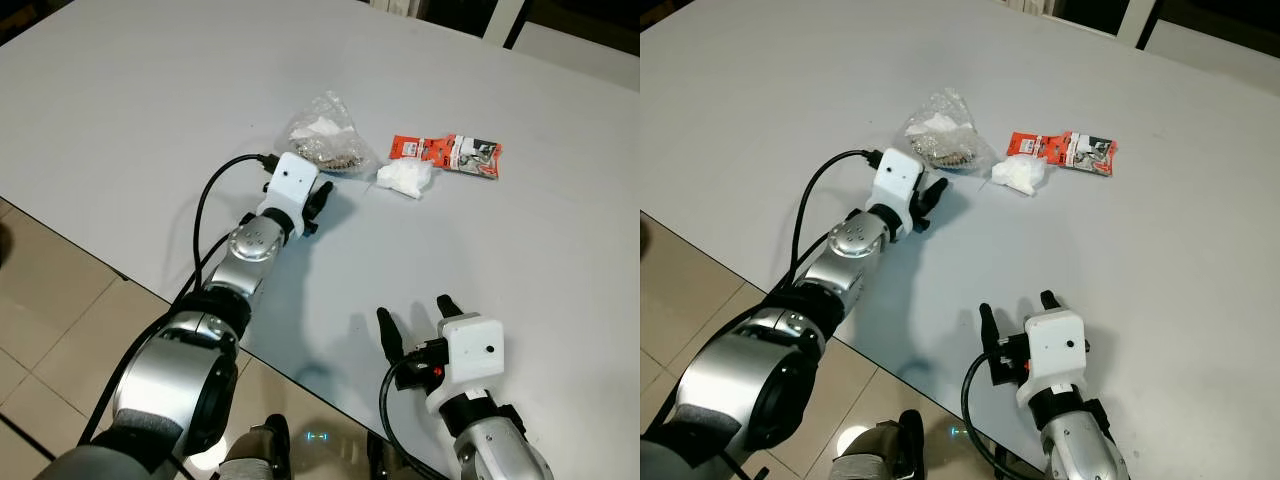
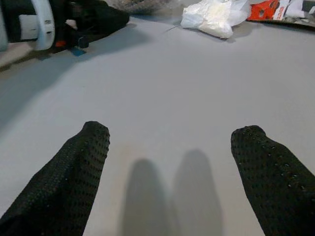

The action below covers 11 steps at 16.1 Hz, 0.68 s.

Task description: Picking trash to rubbish bin

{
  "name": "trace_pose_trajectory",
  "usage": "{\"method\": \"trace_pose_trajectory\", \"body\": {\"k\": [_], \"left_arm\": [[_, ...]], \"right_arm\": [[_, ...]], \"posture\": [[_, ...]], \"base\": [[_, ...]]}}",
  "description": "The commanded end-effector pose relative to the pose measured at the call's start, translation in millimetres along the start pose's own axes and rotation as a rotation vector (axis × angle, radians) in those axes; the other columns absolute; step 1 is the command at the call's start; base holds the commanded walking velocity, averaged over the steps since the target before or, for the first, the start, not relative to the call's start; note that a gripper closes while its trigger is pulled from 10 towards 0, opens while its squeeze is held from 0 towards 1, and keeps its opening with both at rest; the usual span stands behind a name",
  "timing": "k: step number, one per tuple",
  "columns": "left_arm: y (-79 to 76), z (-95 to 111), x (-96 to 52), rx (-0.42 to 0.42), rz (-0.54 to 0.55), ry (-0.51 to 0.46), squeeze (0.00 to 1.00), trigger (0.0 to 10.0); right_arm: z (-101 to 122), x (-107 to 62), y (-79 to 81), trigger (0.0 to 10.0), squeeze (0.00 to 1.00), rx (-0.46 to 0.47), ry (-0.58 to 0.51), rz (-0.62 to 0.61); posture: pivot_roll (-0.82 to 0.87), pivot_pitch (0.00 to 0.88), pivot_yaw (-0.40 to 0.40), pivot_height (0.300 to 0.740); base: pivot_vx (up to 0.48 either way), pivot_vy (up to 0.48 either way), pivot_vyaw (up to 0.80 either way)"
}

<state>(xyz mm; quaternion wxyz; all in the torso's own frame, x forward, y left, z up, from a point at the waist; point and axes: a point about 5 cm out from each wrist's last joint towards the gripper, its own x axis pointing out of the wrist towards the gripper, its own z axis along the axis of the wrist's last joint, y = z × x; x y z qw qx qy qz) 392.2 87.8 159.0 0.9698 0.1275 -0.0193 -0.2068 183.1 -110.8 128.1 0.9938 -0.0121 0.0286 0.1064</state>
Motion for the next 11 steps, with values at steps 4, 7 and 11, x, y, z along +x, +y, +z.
{"method": "trace_pose_trajectory", "body": {"k": [4,7,11], "left_arm": [[8.7,-36,-19.1,-0.087,0.062,0.085,1.0,10.0],[9.7,-36,-22.3,-0.097,0.05,0.05,1.0,10.0],[5.1,-28,-27.6,-0.121,0.056,-0.042,1.0,10.0]], "right_arm": [[-3,4.4,-6.3,10.0,0.0,-0.025,0.005,-0.012],[-3,6.7,-7.9,10.0,0.0,-0.032,0.003,-0.007],[-4,9.6,-11.6,10.0,0.0,-0.041,-0.004,-0.01]], "posture": [[-0.04,0.233,0.031,0.74],[-0.03,0.224,0.029,0.74],[-0.01,0.206,0.031,0.74]], "base": [[0.0,0.0,0.0],[0.0,0.0,0.0],[0.0,0.0,0.0]]}}
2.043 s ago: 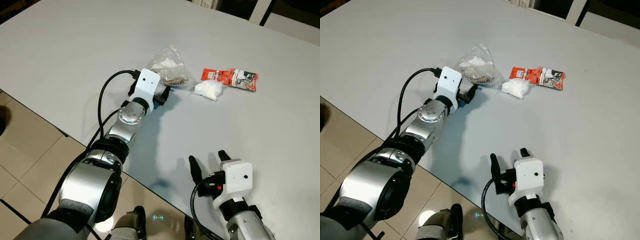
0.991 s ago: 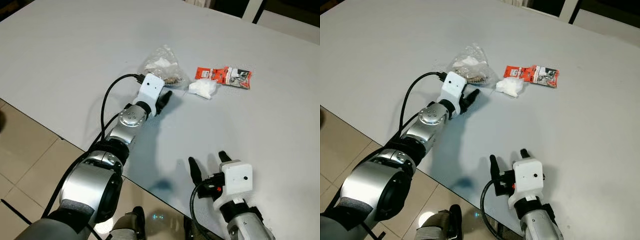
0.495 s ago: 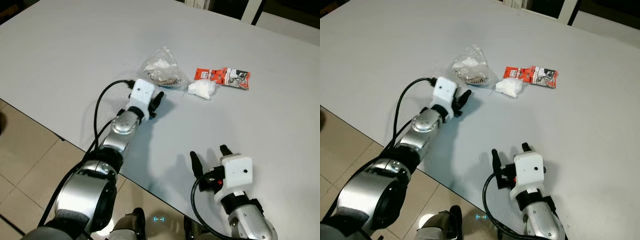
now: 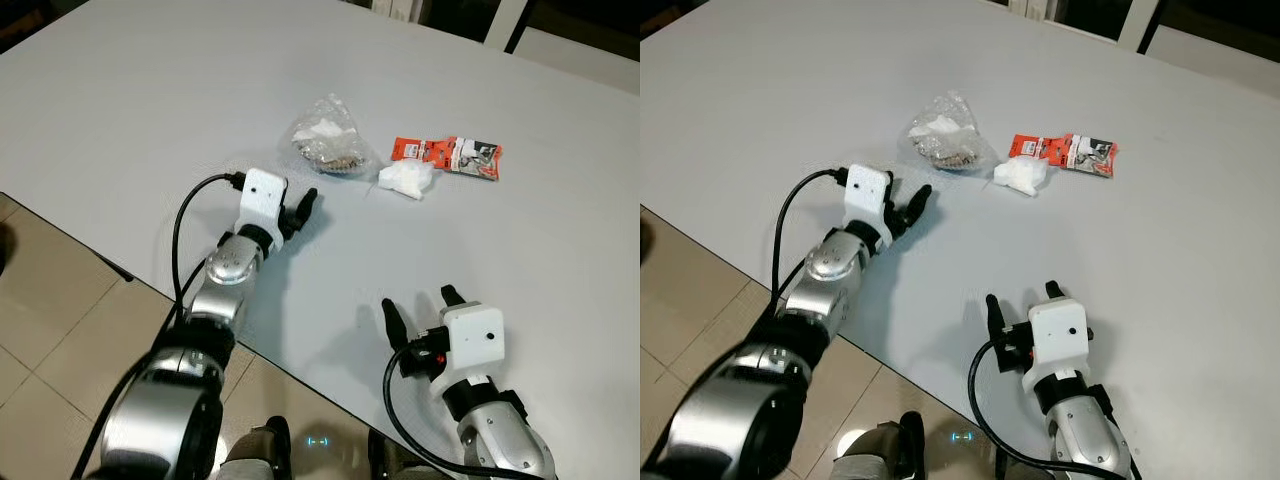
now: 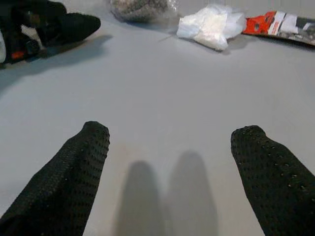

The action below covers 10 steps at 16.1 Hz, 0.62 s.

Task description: Picking trash to rubbish bin

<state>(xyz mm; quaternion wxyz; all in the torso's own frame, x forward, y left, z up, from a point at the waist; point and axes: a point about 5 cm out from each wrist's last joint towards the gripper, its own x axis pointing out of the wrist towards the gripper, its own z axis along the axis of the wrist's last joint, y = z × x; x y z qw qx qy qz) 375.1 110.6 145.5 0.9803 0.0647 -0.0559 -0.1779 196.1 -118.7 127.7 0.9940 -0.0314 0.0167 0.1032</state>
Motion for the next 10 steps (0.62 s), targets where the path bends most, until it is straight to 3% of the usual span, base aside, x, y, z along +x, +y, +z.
{"method": "trace_pose_trajectory", "body": {"k": [1,7,10], "left_arm": [[-5.5,-7,-5.3,-0.008,-0.017,0.016,1.0,10.0],[-8.9,17,-12.5,0.03,-0.037,-0.081,1.0,10.0],[-2.0,28,-17.0,0.109,-0.088,-0.106,1.0,10.0]], "right_arm": [[-4,-0.3,-1.4,10.0,0.0,-0.001,0.014,-0.002],[0,6.4,-7.0,10.0,0.0,-0.021,-0.027,-0.021],[2,10.1,-11.0,10.0,0.0,-0.027,-0.049,-0.038]], "posture": [[0.0,0.204,0.031,0.74],[0.03,0.175,0.032,0.74],[0.04,0.169,0.029,0.74]], "base": [[0.0,0.0,0.0],[0.0,0.0,0.0],[0.0,0.0,0.0]]}}
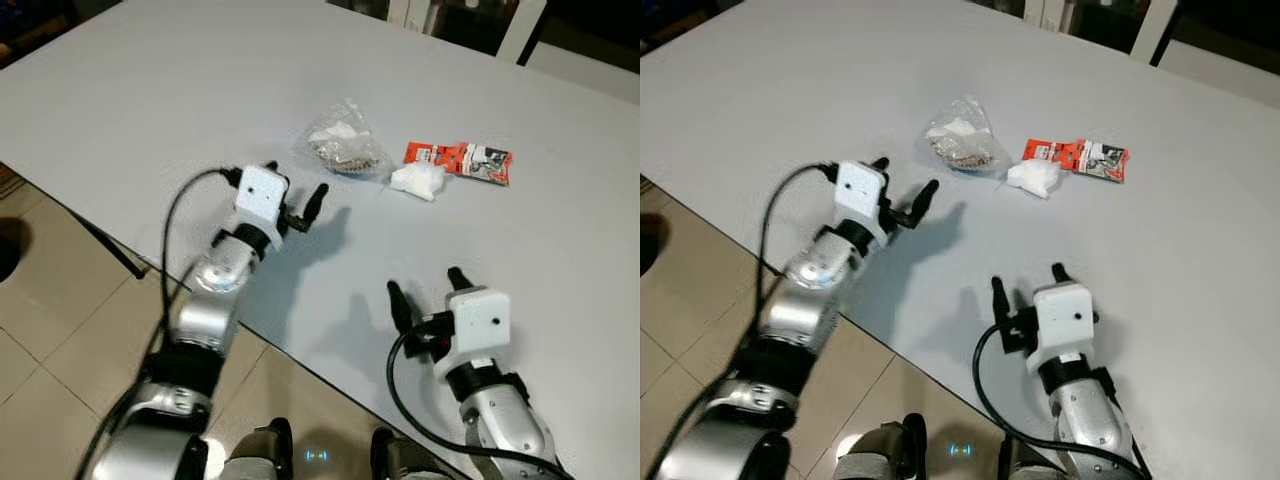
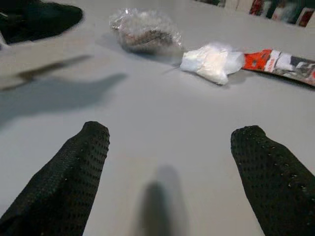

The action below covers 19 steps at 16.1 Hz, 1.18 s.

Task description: Picking trash to rubbish bin

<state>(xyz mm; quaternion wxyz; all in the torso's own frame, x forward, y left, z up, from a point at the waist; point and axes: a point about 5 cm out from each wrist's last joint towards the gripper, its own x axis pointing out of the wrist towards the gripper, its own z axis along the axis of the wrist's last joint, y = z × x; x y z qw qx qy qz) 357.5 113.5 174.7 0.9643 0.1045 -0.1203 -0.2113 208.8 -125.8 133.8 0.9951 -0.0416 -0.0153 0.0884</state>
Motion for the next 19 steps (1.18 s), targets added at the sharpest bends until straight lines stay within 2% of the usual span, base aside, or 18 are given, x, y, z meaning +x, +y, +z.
{"method": "trace_pose_trajectory", "body": {"k": [1,4,8,9,13,14,15,16,19], "left_arm": [[-0.6,-3,-3.5,0.014,-0.011,0.02,1.0,10.0],[-1.6,-1,-13.0,0.07,-0.089,0.036,1.0,10.0],[-10.4,8,-8.8,0.067,-0.104,0.012,1.0,10.0],[-14.4,15,-5.0,0.022,-0.072,-0.007,0.0,10.0],[-18.2,19,-4.2,-0.061,0.011,-0.005,0.0,10.0],[-19.4,19,-5.2,-0.058,0.019,0.0,0.0,10.0],[-19.5,19,-5.6,-0.055,0.02,-0.001,0.64,10.0],[-20.0,19,-6.3,-0.107,0.014,-0.002,1.0,10.0],[-19.1,21,-5.7,-0.119,0.043,0.008,1.0,10.0]], "right_arm": [[-4,-0.2,-1.4,10.0,0.0,-0.004,0.01,-0.005],[0,4.0,-4.3,10.0,0.0,-0.019,-0.013,-0.008],[4,8.2,-5.6,10.0,0.0,-0.033,-0.04,-0.014],[9,9.3,-8.0,10.0,0.0,-0.038,-0.062,-0.034],[16,9.5,-11.6,10.0,0.0,-0.051,-0.095,-0.065],[17,10.3,-11.8,10.0,0.0,-0.053,-0.101,-0.066],[17,10.5,-11.7,10.0,0.0,-0.054,-0.102,-0.066],[17,11.2,-12.3,10.0,0.0,-0.055,-0.104,-0.068],[18,12.1,-12.9,10.0,0.0,-0.058,-0.109,-0.072]], "posture": [[0.05,0.164,0.027,0.74],[0.07,0.158,0.016,0.74],[0.08,0.151,0.012,0.74],[0.08,0.148,0.014,0.74],[0.08,0.145,0.013,0.74],[0.08,0.141,0.014,0.74],[0.08,0.141,0.014,0.74],[0.08,0.141,0.014,0.74],[0.08,0.141,0.014,0.74]], "base": [[0.0,0.0,0.0],[0.0,0.0,0.0],[0.0,0.0,0.0],[0.0,0.0,0.0],[0.0,0.0,0.0],[0.0,0.0,0.0],[0.0,0.0,0.0],[0.0,0.0,0.0],[0.0,0.0,0.0]]}}
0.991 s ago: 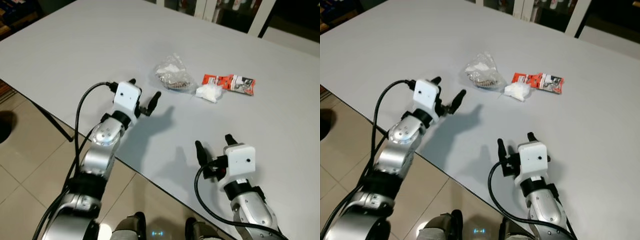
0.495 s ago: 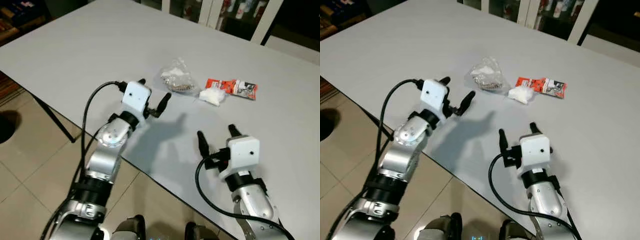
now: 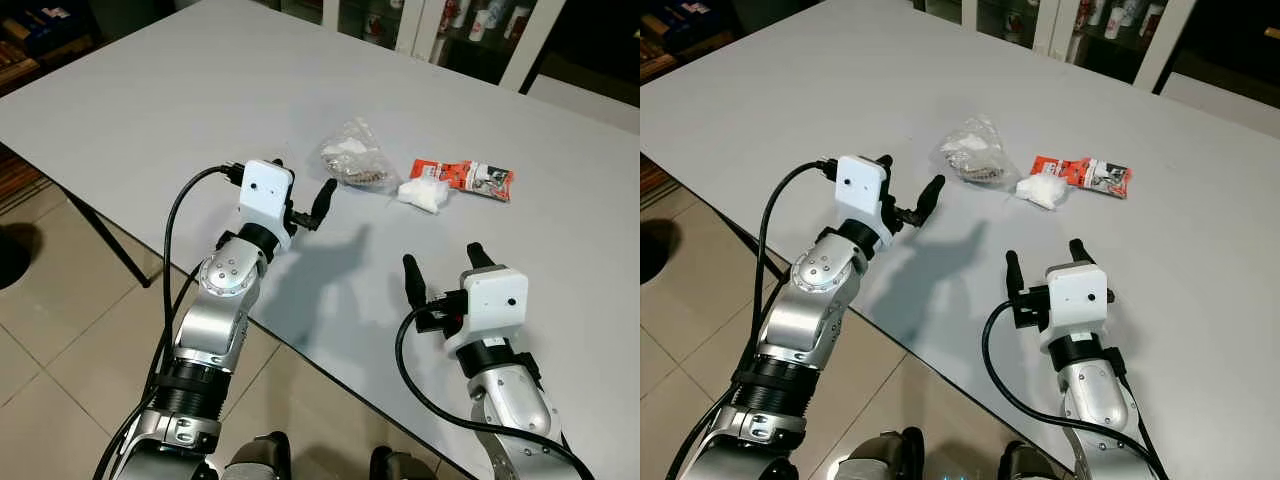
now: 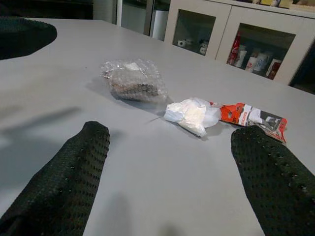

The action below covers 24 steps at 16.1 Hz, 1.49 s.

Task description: Picking trash to rubbish bin

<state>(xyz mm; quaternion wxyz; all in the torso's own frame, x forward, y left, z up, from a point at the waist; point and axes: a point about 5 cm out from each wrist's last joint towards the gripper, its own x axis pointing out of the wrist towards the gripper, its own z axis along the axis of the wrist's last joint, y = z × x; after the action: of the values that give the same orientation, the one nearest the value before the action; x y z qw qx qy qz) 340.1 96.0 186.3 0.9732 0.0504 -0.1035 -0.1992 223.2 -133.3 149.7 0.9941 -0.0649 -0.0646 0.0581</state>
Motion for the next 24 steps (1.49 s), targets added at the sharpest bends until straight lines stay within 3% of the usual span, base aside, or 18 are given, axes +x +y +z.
{"method": "trace_pose_trajectory", "body": {"k": [1,6,15,24], "left_arm": [[-0.6,5,1.2,-0.01,-0.004,-0.007,0.0,10.0],[-6.6,16,6.5,-0.03,-0.055,-0.046,0.0,10.0],[-7.1,12,6.4,-0.024,-0.063,-0.021,0.0,10.0],[-9.1,4,0.1,-0.012,-0.072,0.016,0.0,10.0]], "right_arm": [[3,-0.1,-1.2,10.0,0.0,-0.002,-0.019,-0.009],[6,-0.3,-0.2,10.0,0.0,-0.014,-0.029,-0.009],[8,-0.3,3.7,10.0,0.0,-0.03,-0.04,-0.004],[6,-1.5,8.4,10.0,0.0,-0.025,-0.031,0.001]], "posture": [[0.09,0.143,0.012,0.74],[0.08,0.145,0.016,0.74],[0.07,0.145,0.025,0.74],[0.08,0.158,0.027,0.74]], "base": [[0.0,0.0,0.0],[0.279,0.0,0.0],[0.474,0.0,0.0],[0.0,0.0,0.0]]}}
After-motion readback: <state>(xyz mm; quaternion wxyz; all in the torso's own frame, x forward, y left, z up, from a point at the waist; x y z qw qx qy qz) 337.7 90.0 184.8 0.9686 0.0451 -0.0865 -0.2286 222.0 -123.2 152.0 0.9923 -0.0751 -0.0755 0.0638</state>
